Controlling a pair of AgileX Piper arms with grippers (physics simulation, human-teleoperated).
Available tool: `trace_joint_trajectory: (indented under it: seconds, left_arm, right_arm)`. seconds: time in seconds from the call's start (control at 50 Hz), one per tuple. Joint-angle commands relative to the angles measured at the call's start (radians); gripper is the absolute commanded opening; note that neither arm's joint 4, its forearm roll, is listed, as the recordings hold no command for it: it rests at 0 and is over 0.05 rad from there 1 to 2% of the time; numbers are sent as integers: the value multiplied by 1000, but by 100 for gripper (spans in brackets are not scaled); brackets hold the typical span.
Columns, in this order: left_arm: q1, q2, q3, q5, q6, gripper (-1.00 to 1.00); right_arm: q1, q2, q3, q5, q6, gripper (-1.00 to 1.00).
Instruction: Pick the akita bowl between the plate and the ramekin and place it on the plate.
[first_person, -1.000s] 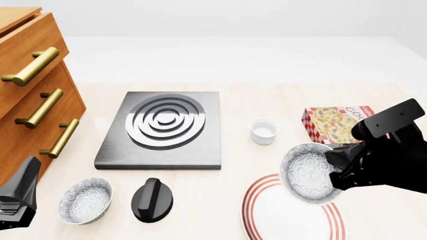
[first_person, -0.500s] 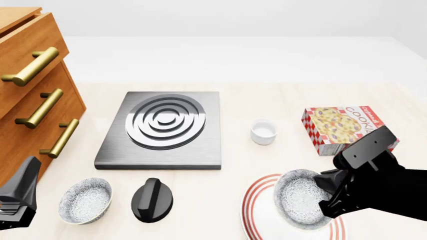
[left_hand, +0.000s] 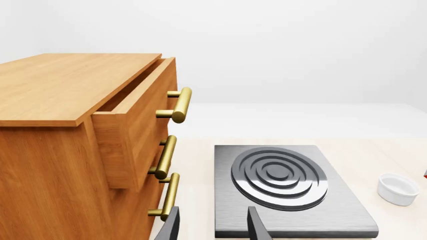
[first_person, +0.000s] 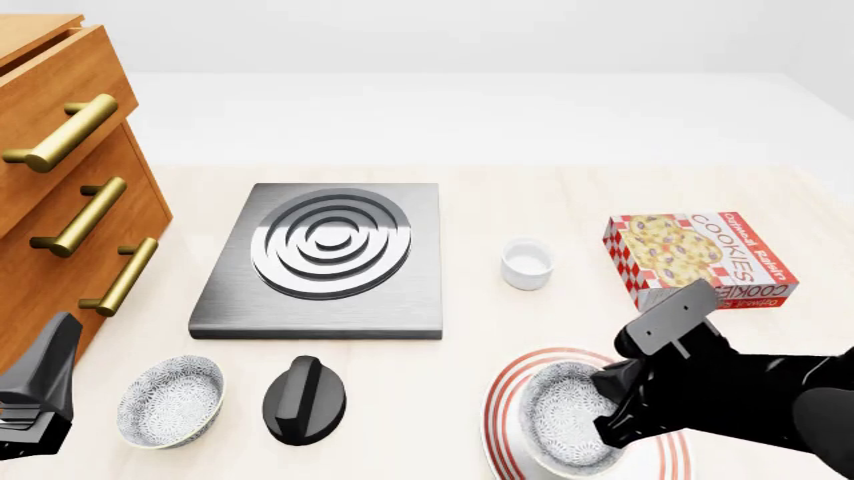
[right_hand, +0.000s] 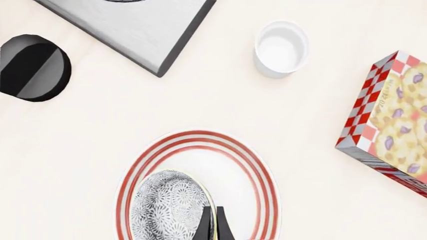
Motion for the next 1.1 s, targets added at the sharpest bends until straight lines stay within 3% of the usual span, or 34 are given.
trace_joint_trajectory:
  seconds: [0.02, 0.34, 0.4, 0.52, 0.54, 0.76, 0.78, 0.9, 0.94, 1.1]
  left_arm:
    - [0, 0, 0, 0, 0, 100]
    - [0, 0, 0, 0, 0, 100]
    - [0, 0, 0, 0, 0, 100]
    - [0, 0, 0, 0, 0, 100]
    - [0, 0, 0, 0, 0, 100]
    - [0, 0, 0, 0, 0, 100]
    - [0, 0, 0, 0, 0, 100]
    - [0, 0, 0, 0, 0, 100]
    - [0, 0, 0, 0, 0, 100]
    - [0, 0, 0, 0, 0, 100]
  right_arm:
    - [31, 121, 23, -113, 39, -100]
    - [-14, 160, 62, -172, -5, -100]
    - [-67, 123, 98, -180, -87, -100]
    - [-110, 100, 98, -167, -88, -100]
    - [-127, 84, 103, -159, -99, 100]
    - [-198, -83, 54, -13, -134, 100]
    - [-211, -157, 10, 63, -133, 100]
    - [-215, -268, -100, 210, -105, 100]
    - [-229, -309, -118, 244, -129, 100]
    - [-228, -391, -209, 359, -119, 100]
